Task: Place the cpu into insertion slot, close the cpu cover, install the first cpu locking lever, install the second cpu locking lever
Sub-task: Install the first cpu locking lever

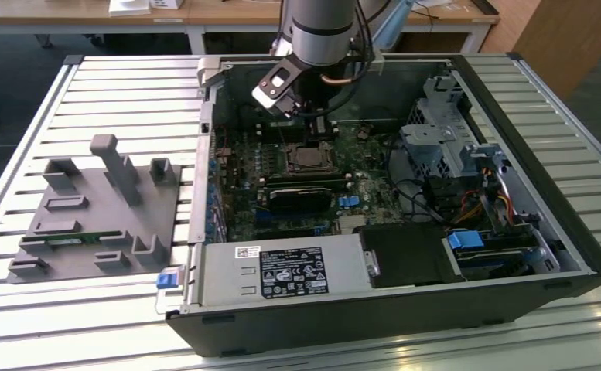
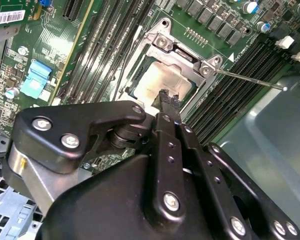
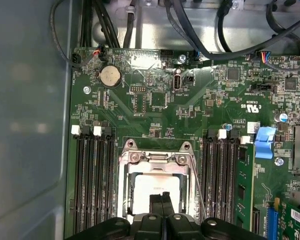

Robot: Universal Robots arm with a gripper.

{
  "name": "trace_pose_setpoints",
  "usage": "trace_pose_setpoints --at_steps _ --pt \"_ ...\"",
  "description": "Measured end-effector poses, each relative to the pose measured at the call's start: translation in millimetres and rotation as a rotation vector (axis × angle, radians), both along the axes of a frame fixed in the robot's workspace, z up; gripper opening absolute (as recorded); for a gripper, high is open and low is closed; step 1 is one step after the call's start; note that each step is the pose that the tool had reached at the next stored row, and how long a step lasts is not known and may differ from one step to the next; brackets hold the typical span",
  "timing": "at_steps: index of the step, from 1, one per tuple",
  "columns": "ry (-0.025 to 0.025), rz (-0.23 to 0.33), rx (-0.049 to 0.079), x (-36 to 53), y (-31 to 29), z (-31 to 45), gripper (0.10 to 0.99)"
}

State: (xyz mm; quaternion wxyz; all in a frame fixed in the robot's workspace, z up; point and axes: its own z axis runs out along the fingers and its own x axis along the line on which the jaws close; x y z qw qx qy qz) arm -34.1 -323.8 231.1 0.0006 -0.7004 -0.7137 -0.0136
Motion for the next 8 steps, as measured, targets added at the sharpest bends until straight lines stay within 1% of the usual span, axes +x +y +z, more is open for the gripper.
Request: trace_pose_setpoints --at_steps 3,8 --pt "0.0001 0.000 0.000 0.0 0.0 2.5 0.106" --pt "0.0000 0.000 0.000 0.0 0.0 12.2 0.106"
